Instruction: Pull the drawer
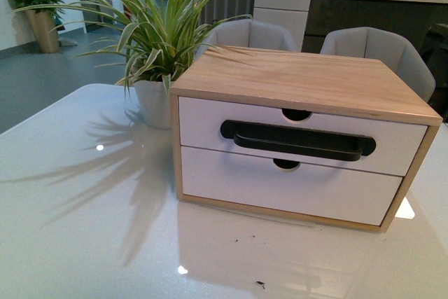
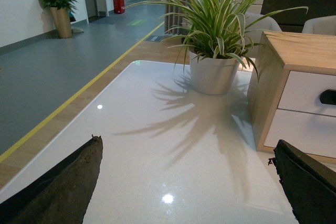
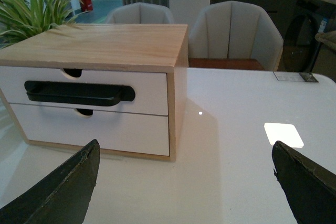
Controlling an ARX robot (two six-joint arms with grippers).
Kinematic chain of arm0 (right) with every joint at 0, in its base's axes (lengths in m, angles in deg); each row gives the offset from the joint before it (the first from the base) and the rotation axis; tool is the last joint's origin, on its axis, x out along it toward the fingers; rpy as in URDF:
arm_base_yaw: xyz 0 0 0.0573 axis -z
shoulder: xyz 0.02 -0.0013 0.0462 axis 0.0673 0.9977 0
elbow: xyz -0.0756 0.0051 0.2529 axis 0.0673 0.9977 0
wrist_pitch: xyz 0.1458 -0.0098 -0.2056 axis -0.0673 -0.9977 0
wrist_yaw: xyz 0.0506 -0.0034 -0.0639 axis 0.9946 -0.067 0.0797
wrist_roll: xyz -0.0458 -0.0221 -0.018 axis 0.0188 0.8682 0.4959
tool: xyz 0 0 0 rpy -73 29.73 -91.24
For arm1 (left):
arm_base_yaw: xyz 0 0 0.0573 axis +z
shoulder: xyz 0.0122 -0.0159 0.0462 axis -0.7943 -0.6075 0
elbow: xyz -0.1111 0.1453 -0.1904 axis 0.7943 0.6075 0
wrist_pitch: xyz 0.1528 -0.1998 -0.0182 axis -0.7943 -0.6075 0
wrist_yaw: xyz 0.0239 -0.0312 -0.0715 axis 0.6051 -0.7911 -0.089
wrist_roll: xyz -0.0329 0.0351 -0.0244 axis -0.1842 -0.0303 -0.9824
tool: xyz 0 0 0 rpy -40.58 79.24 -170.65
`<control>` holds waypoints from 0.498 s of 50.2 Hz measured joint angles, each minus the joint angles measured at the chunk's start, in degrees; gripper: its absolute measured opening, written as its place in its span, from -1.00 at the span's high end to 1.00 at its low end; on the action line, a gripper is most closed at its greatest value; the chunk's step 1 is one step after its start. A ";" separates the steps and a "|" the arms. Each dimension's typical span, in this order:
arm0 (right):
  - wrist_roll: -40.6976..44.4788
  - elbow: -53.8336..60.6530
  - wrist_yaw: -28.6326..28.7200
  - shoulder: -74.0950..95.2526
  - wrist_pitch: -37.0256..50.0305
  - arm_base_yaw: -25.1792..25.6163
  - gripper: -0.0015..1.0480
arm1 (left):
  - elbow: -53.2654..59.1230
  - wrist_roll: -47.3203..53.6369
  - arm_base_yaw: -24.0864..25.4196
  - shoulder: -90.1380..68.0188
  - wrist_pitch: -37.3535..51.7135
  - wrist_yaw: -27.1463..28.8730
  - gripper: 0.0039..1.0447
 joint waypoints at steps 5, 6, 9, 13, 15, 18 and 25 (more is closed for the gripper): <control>0.02 0.00 0.00 0.00 0.00 0.00 -0.83 | 0.00 0.02 0.00 0.00 0.00 0.00 -0.87; 0.00 0.00 0.00 0.00 0.00 0.02 -0.83 | 0.00 0.02 0.00 0.00 0.00 0.00 -0.87; 0.02 0.00 0.00 0.00 0.00 0.00 -0.83 | 0.00 0.02 0.00 0.00 0.00 0.02 -0.87; 0.00 0.00 0.00 0.00 0.00 0.02 -0.83 | 0.00 0.00 0.00 0.00 0.00 0.00 -0.87; 0.00 0.00 0.00 0.00 0.00 0.00 -0.83 | 0.00 0.02 0.00 0.00 0.00 0.00 -0.87; 0.00 0.00 0.00 0.00 0.00 0.00 -0.83 | 0.00 0.00 0.00 0.00 0.00 0.00 -0.87; 0.00 0.00 0.00 0.00 0.00 0.00 -0.83 | 0.00 0.00 0.00 0.00 0.00 0.00 -0.87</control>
